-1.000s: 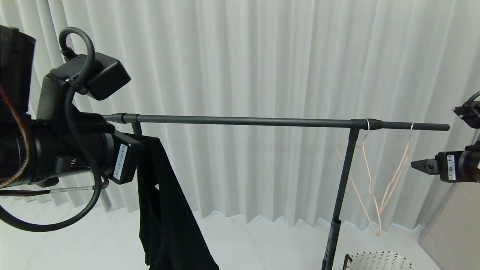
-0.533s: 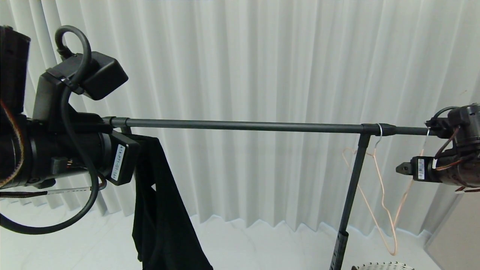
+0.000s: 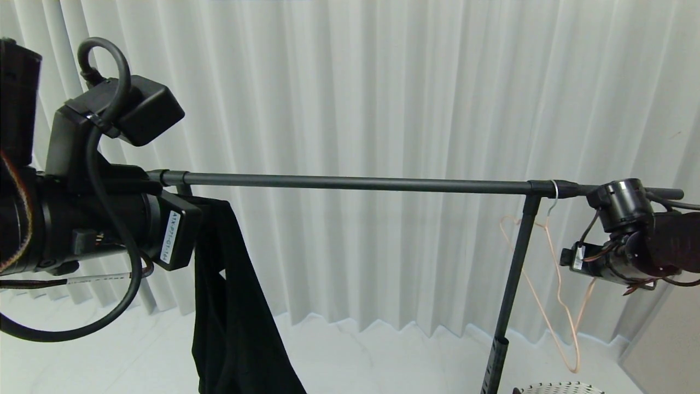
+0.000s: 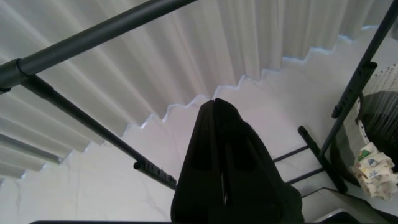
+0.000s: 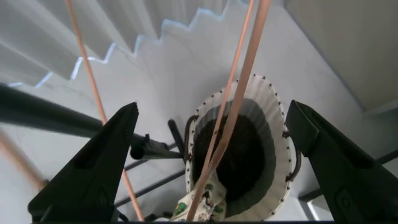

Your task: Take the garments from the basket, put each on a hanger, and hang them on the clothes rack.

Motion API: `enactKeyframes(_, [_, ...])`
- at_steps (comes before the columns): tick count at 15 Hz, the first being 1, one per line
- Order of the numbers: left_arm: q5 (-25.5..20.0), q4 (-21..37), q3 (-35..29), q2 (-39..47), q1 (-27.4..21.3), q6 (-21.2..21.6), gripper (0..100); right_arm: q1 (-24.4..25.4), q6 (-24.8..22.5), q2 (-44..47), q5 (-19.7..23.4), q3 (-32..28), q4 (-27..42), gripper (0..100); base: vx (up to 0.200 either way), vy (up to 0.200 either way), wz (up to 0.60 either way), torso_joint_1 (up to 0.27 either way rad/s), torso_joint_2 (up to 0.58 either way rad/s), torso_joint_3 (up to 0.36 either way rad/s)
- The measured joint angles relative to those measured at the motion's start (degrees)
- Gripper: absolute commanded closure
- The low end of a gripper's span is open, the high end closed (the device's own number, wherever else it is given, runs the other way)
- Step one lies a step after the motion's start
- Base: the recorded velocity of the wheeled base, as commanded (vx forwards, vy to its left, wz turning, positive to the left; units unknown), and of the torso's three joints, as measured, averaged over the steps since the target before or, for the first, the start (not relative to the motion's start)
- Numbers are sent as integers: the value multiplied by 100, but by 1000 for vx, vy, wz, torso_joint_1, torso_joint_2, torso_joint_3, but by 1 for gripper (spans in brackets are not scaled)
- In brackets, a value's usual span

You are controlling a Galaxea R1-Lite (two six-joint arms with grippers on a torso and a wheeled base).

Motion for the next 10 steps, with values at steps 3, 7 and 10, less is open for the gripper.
enactKeyframes(3, [0,-2,17,-2,0,0,100,17,129,185,-93,-27,4,0,0,0,0,0,0,0])
enactKeyframes(7, [-2,-2,27,-2,4,0,100,22,190,288,-106,-30,23,100,0,0,0,0,0,0])
enactKeyframes(10, [0,-2,22,-2,4,0,100,17,193,312,-106,-41,28,100,0,0,0,0,0,0])
